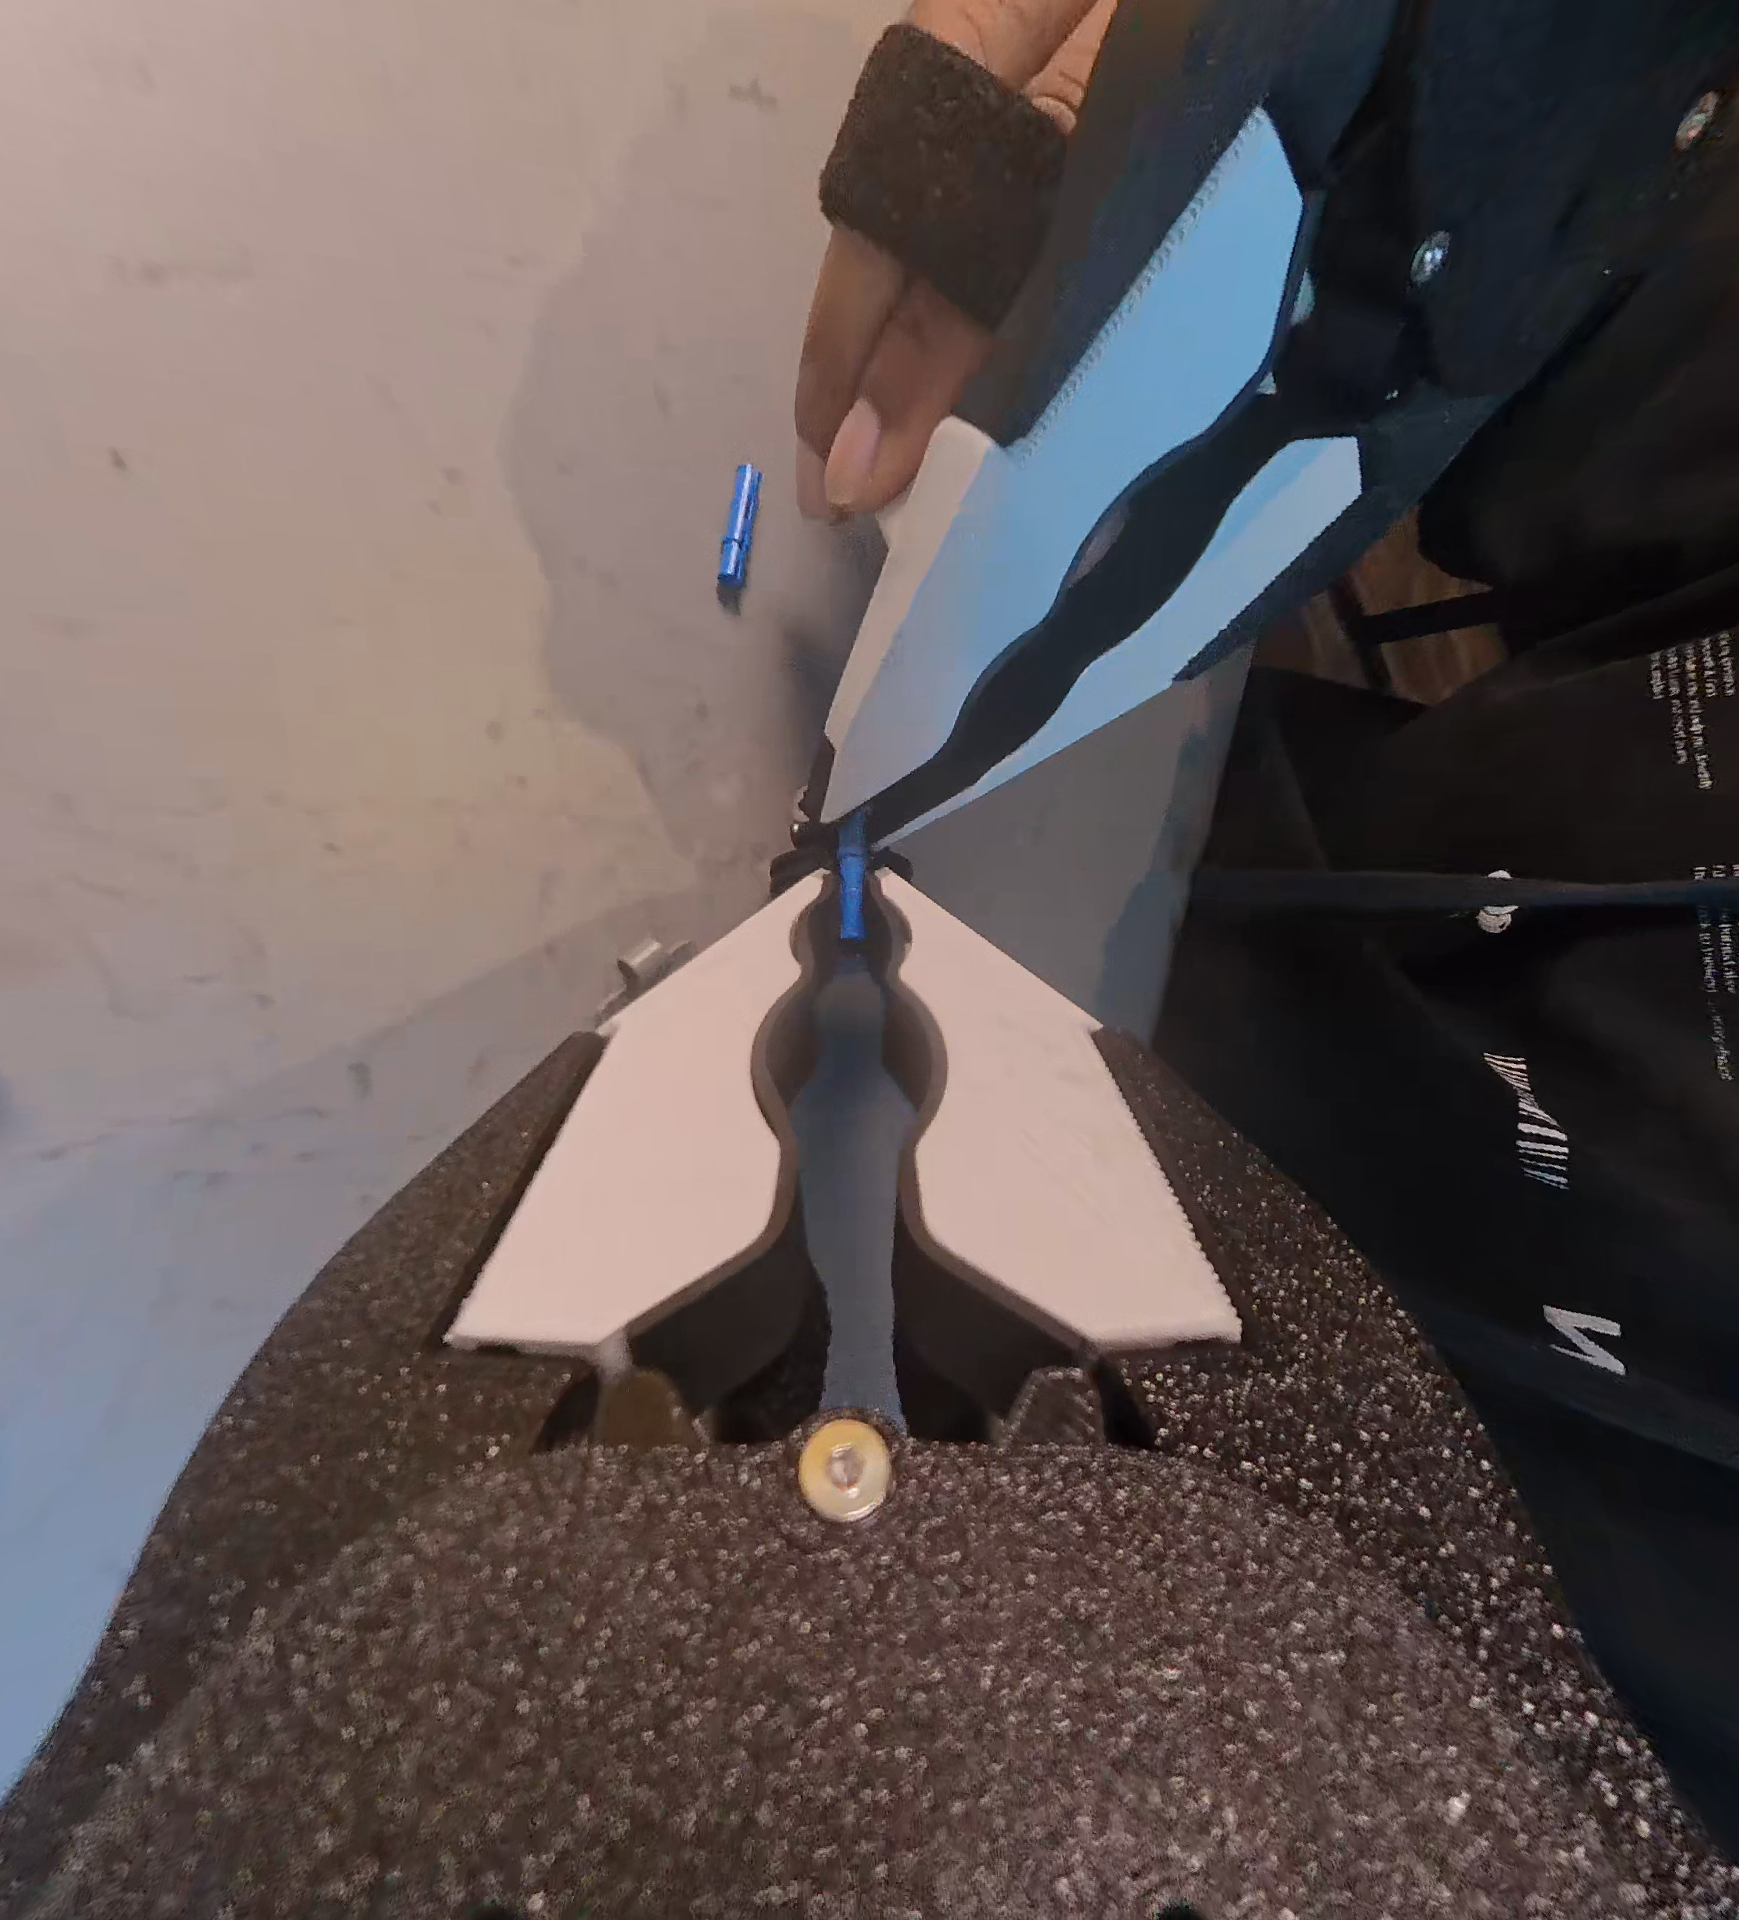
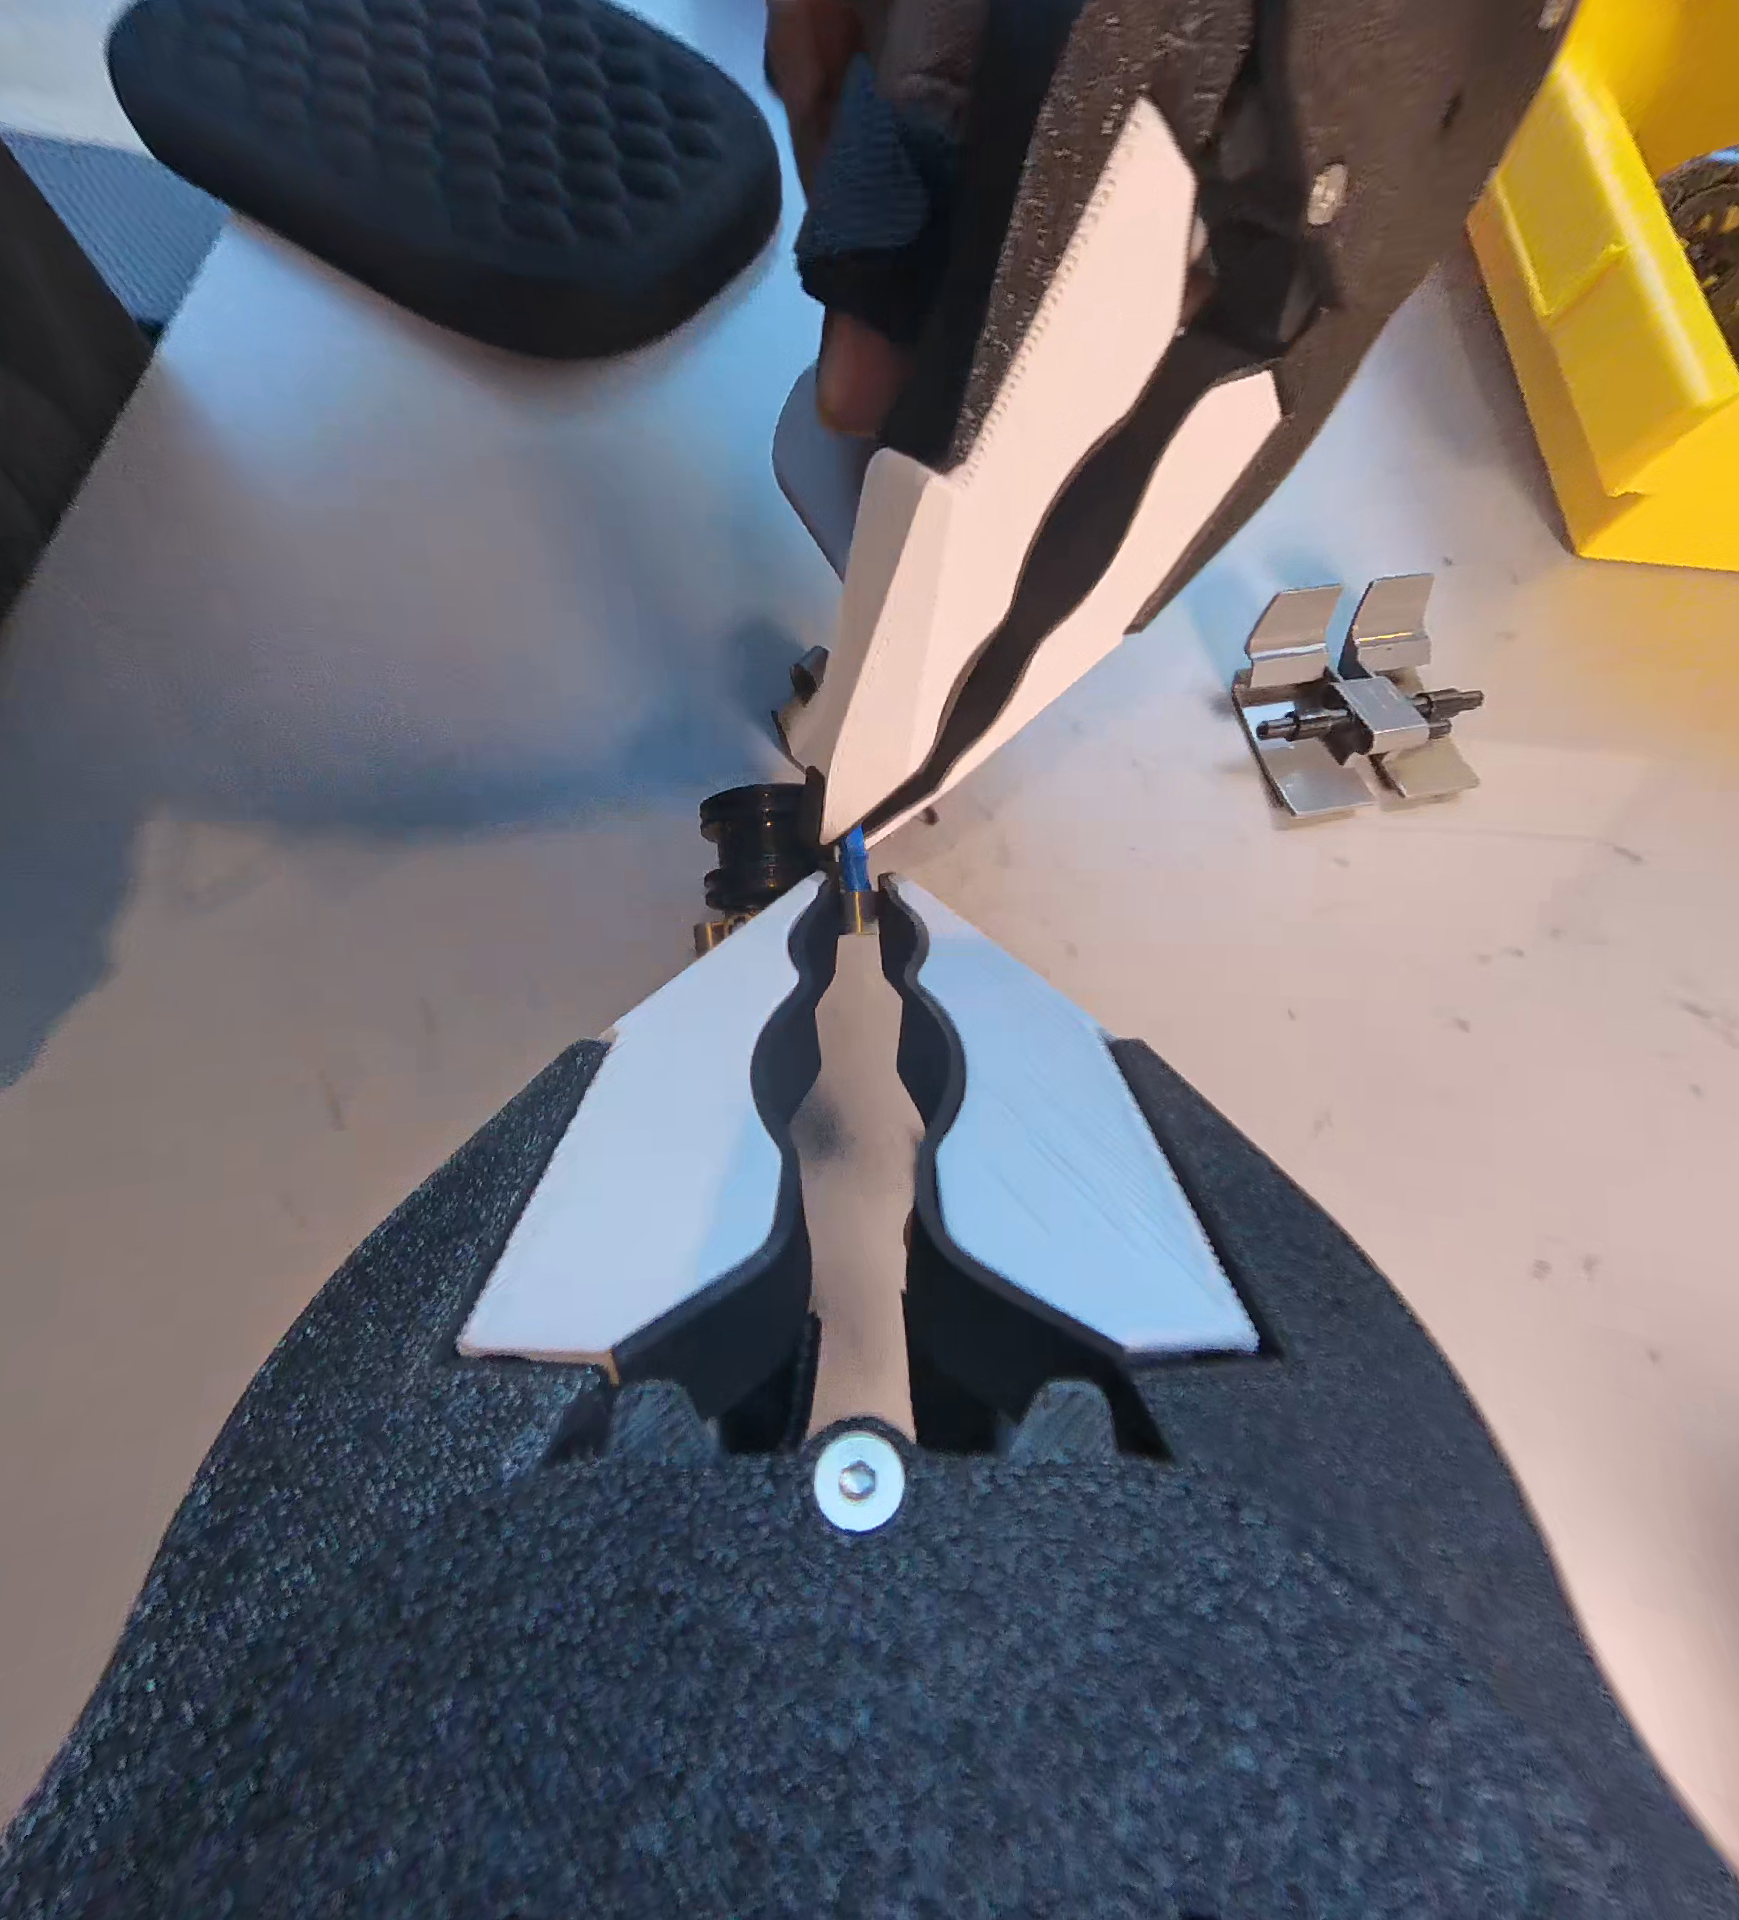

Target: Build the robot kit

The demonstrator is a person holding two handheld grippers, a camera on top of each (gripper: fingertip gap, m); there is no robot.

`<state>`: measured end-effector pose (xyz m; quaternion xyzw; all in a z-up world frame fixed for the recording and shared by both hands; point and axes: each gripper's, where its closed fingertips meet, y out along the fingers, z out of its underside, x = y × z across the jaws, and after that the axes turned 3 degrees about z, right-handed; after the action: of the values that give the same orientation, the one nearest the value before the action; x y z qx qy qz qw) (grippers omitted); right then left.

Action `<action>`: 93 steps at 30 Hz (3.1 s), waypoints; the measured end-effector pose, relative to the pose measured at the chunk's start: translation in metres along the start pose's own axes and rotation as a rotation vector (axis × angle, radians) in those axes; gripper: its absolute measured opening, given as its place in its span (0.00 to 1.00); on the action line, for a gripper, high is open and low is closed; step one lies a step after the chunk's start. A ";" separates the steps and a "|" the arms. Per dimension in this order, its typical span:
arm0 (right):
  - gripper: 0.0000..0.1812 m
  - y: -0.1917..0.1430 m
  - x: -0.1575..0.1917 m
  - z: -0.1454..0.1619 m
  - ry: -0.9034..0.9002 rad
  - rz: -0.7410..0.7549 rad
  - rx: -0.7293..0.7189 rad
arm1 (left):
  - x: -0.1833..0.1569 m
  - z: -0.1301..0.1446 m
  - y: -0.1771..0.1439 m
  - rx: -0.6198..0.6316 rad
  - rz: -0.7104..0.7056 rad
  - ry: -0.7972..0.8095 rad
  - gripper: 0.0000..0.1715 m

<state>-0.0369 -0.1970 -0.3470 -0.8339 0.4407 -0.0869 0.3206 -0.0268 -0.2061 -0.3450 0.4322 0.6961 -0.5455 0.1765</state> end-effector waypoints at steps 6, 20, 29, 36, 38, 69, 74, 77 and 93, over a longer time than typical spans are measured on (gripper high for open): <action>0.06 0.002 0.004 -0.001 0.026 -0.046 -0.043 | -0.001 0.007 0.002 -0.024 -0.019 0.046 0.02; 0.11 -0.001 0.017 0.008 0.153 -0.180 0.007 | -0.006 0.014 0.006 -0.028 -0.005 0.089 0.02; 0.15 -0.004 0.026 -0.006 0.308 -0.078 0.028 | -0.016 0.023 -0.002 -0.105 -0.057 0.156 0.02; 0.27 0.007 0.022 0.021 0.252 0.124 0.163 | -0.014 0.024 -0.002 -0.121 -0.083 0.197 0.02; 0.26 0.007 0.024 0.017 0.243 0.115 0.132 | -0.016 0.024 0.000 -0.115 -0.083 0.210 0.02; 0.08 -0.010 0.027 -0.001 0.142 -0.195 -0.034 | -0.018 0.024 0.014 -0.070 -0.123 0.288 0.02; 0.09 -0.013 0.030 0.002 0.108 -0.262 -0.003 | -0.018 0.025 0.017 -0.060 -0.128 0.299 0.02; 0.11 -0.014 0.031 0.004 0.102 -0.300 0.020 | -0.019 0.024 0.019 -0.065 -0.122 0.296 0.02; 0.05 -0.021 0.044 0.011 0.052 -0.460 0.046 | -0.020 0.024 0.027 -0.074 -0.102 0.290 0.02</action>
<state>0.0079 -0.2185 -0.3486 -0.9023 0.2450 -0.1890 0.3001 0.0002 -0.2358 -0.3550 0.4639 0.7548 -0.4596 0.0618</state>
